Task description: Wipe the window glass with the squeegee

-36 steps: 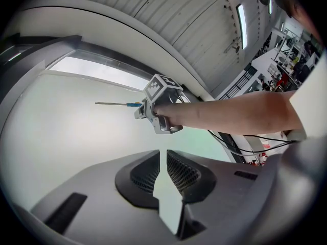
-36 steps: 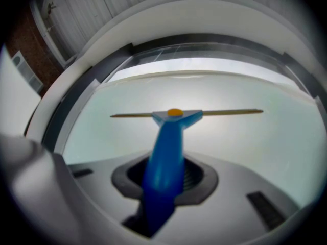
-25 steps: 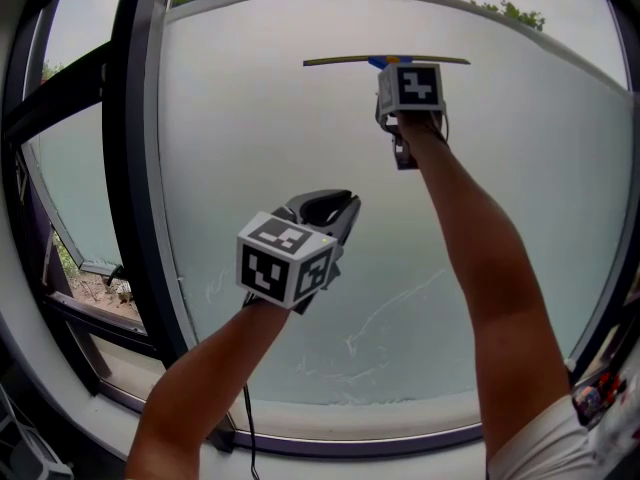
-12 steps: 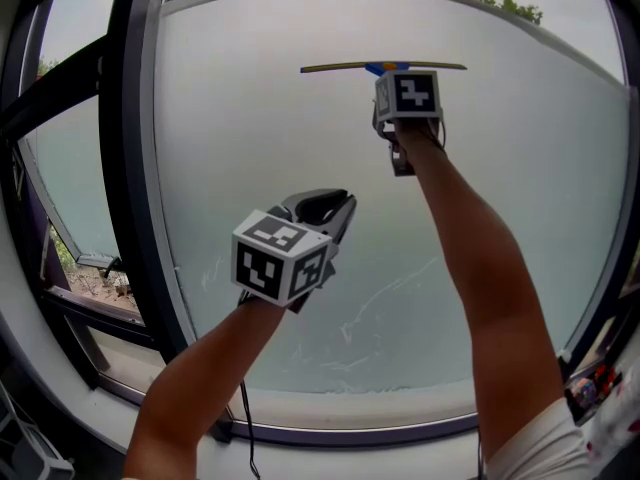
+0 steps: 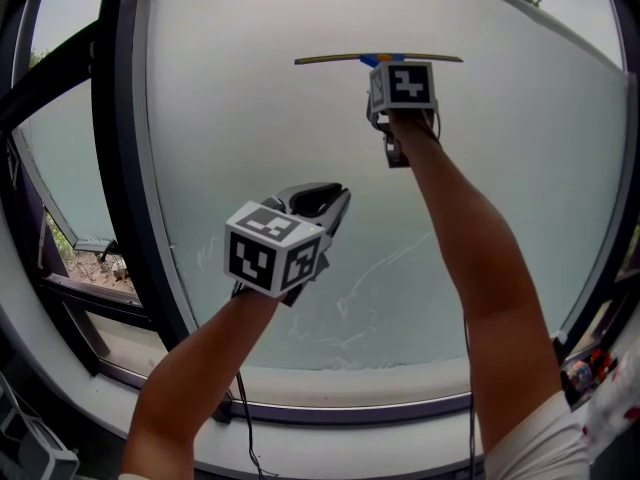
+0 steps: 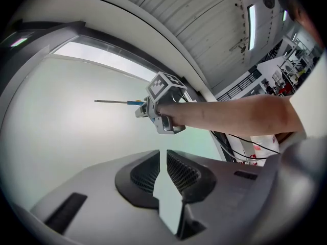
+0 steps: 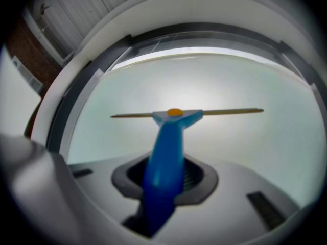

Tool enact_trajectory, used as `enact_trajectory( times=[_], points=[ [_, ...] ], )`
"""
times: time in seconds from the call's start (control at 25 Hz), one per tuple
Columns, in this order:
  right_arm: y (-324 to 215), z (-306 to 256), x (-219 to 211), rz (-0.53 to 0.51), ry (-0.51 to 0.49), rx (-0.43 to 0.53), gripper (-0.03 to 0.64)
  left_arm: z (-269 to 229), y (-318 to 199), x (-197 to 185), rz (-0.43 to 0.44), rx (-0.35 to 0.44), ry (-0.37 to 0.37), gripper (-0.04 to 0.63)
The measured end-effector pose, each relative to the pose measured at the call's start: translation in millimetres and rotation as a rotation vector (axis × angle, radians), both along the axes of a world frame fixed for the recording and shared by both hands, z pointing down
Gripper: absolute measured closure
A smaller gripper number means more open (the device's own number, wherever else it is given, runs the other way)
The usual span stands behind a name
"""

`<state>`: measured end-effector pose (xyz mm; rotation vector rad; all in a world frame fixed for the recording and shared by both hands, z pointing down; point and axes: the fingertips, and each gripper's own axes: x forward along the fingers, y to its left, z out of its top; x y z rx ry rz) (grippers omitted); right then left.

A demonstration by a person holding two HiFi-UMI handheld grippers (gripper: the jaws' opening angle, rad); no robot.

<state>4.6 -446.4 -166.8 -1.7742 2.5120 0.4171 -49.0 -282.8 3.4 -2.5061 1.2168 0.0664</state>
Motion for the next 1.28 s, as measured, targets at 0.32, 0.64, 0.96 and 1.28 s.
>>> enact_trajectory(
  times=[0.32,0.64,0.96,1.28],
  points=[
    [3,30,5,0.002,-0.003,-0.031,0.503,29,7,1,0.007,-0.041,0.024,0.529],
    [6,53,6,0.002,-0.009,-0.042,0.503,45,13,-1,0.013,-0.063,0.036,0.529],
    [7,76,6,0.005,-0.008,-0.077,0.503,53,15,0,0.022,-0.080,0.037,0.529],
    [8,97,6,0.010,-0.004,-0.110,0.503,64,19,2,0.030,-0.105,0.041,0.529]
  ],
)
